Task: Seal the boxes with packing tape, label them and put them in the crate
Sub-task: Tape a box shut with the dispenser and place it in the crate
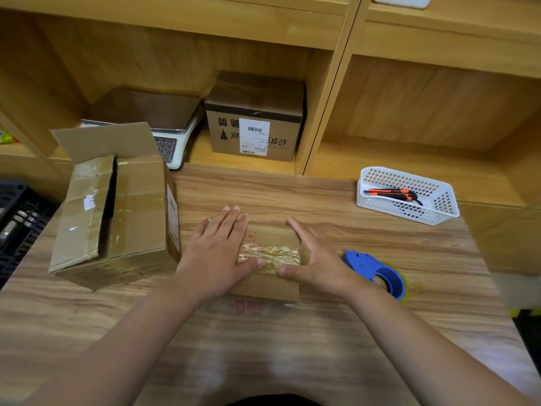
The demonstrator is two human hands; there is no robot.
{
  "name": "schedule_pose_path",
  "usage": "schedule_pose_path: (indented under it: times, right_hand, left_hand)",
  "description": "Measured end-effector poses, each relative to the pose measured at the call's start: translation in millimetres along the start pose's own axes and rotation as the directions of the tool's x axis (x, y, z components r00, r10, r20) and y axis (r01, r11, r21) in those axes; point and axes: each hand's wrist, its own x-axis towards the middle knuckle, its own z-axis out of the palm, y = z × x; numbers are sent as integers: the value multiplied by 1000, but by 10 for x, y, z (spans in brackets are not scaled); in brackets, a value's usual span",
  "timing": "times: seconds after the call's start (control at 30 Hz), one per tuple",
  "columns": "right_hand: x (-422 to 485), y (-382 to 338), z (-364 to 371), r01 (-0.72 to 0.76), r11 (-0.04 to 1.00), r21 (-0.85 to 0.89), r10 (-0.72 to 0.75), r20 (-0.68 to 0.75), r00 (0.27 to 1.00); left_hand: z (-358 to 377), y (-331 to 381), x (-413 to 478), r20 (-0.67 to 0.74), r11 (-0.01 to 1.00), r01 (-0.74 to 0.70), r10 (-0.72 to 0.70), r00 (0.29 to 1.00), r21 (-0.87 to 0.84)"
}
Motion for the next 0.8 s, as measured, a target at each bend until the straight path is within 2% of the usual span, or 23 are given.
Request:
schedule_pose_path:
  times: [0.03,0.17,0.27,0.4,0.53,0.6,0.8]
  right_hand:
    - [22,17,11,15,1000,-11,-16,-23,1000]
    - [145,49,54,44,987,152,-18,-165,986]
    - [219,40,61,48,981,185,-10,-204,979]
    - [216,-29,63,8,993,115,13,-183,983]
    - [175,-102,113,-37,956,-290,17,-71,997]
    - [189,-121,124,-26,954,-300,-5,-101,995]
    - [278,-118,126,-58,982,-182,24,-184,983]
  left_hand:
    - [2,3,4,2,1000,-2,2,1000,2]
    - [6,28,5,-2,1000,10,-10,1000,2]
    - [-6,29,16,-8,1000,17,-17,1000,-4]
    - [-13,8,18,-9,998,17,-17,1000,-64]
    - [-15,10,1,-45,995,13,-17,999,-96]
    - [-16,11,3,-64,995,12,-18,998,-98]
    - [-22,4,13,-94,986,12,-28,995,-168]
